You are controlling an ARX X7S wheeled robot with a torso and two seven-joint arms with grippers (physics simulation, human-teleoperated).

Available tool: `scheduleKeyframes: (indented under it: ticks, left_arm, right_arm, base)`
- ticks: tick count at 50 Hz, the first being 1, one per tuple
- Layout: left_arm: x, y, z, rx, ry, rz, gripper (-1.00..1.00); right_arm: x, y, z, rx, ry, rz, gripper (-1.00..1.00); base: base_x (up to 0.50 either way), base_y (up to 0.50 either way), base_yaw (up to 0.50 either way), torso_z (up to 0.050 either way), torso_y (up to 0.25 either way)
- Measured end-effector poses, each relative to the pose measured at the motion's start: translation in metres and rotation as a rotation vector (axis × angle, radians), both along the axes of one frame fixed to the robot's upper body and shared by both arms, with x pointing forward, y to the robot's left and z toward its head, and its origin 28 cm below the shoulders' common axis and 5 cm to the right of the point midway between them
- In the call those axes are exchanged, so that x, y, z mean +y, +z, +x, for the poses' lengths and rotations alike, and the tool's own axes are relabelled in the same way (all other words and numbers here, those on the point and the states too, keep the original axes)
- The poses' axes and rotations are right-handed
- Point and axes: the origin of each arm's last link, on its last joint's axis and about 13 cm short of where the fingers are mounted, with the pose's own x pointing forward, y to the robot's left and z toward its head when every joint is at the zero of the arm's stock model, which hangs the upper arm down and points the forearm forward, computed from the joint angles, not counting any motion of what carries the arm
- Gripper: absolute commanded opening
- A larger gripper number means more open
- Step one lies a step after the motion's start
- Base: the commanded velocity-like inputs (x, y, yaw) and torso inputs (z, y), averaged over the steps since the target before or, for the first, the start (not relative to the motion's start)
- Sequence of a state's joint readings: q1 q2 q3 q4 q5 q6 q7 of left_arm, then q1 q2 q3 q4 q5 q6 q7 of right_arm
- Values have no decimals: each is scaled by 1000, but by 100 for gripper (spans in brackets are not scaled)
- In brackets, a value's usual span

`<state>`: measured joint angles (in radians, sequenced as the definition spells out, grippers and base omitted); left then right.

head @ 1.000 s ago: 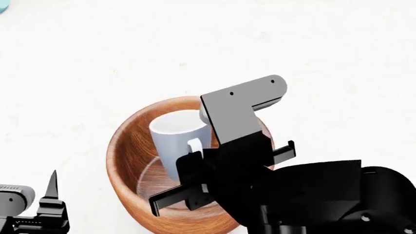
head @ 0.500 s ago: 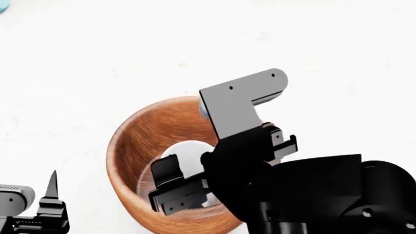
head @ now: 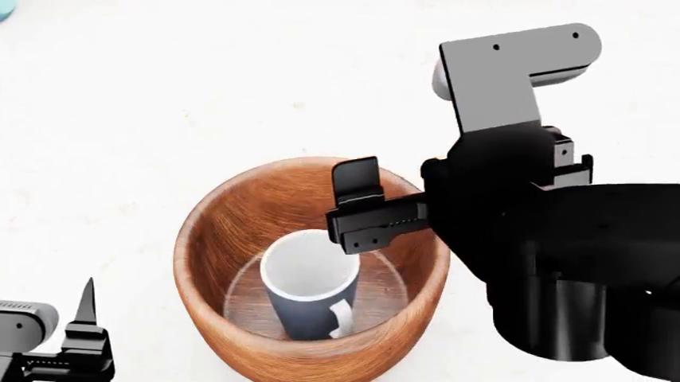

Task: Place the cup inside the bowl on the dining table and move the bowl to any counter.

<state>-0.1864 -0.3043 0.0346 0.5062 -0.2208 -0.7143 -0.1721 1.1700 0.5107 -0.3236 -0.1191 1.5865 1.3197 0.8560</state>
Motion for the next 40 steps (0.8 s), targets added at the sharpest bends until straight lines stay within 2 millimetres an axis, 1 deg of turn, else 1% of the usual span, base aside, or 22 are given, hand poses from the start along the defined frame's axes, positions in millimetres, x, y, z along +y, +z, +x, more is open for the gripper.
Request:
scheduleKeyframes:
  ticks: [5,11,29,40]
  left_arm:
    - [0,0,0,1,-1,0,100]
    - [1,-1,-1,1,0,-1,100]
    - [2,-1,-2,1,-3,-12,100]
    - [3,-1,-2,2,-3,-15,100]
  right_arm:
    - [-7,-6,7,23,-50,18,100]
    - [-11,-15,15,51,-81,31,100]
    - [-11,-43,36,132,-88,81,100]
    - [-10,-52,41,160,-81,105,100]
  base:
    - [0,0,0,0,0]
    - [0,0,0,0,0]
    - [0,0,0,0,0]
    - [0,0,0,0,0]
